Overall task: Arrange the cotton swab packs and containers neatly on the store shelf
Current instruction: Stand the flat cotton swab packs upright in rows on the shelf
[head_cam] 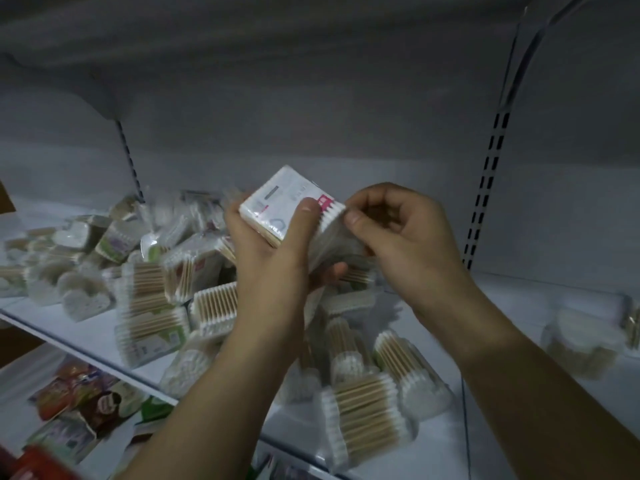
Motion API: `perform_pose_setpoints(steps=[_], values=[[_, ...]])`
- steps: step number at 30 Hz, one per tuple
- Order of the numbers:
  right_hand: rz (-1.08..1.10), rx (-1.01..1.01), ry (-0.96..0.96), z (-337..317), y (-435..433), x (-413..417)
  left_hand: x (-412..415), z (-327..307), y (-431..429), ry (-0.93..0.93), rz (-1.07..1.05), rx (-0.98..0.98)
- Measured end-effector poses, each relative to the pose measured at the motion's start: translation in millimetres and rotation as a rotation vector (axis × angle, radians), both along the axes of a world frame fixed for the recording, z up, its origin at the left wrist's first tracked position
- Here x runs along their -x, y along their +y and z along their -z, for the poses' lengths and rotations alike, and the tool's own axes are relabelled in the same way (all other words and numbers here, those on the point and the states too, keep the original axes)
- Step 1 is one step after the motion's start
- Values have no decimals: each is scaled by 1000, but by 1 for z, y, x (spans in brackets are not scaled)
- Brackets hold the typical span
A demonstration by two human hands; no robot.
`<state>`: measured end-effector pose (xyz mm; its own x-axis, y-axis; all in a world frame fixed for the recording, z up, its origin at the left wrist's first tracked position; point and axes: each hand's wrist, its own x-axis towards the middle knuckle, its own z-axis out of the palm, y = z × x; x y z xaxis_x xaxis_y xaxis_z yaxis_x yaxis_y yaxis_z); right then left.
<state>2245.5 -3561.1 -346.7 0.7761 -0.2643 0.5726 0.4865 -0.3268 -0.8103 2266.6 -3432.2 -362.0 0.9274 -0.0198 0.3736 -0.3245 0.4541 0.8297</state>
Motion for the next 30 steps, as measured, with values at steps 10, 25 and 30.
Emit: perform_pose_setpoints(steps=[10,25,30], values=[[139,823,489,65,-29,-54,-15,18,28,-2,-87,-33],[-279,-24,29,-13,-11,15,-4,21,28,-301,-175,-252],[-189,131,-51,-18,12,23,-2,15,32,-118,75,-159]])
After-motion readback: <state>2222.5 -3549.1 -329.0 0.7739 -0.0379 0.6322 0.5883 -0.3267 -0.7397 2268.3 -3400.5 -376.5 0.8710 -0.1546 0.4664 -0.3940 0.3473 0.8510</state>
